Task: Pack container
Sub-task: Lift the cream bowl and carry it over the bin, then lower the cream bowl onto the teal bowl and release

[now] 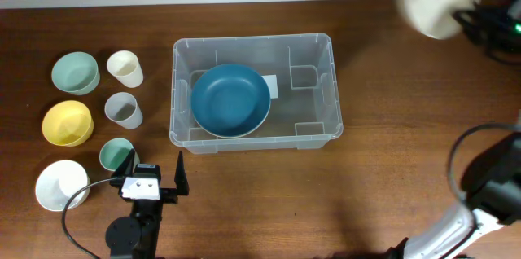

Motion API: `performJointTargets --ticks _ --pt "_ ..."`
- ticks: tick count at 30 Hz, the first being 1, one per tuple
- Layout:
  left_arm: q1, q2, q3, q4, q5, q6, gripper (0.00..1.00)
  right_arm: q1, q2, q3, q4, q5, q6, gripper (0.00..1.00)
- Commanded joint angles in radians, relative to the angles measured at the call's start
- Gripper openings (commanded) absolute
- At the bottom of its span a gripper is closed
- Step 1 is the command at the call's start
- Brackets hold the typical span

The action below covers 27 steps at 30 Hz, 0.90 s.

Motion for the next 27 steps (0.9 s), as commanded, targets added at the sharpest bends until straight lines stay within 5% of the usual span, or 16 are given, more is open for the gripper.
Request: performJointTargets --ticks 1,12,27 --pt "0.006 -0.008 -0.003 -0.005 0.000 -0.006 0.99 0.258 -0.126 0.029 -0.032 0.132 -0.022 0.04" --pt "0.006 -0.008 -0.003 -0.005 0.000 -0.006 0.99 0.809 -0.108 0.028 -0.186 0.795 0.050 0.04" --pt "0.006 -0.008 -0.003 -0.005 0.000 -0.006 0.99 0.936 0.024 -0.015 -0.209 0.788 0.119 0.04"
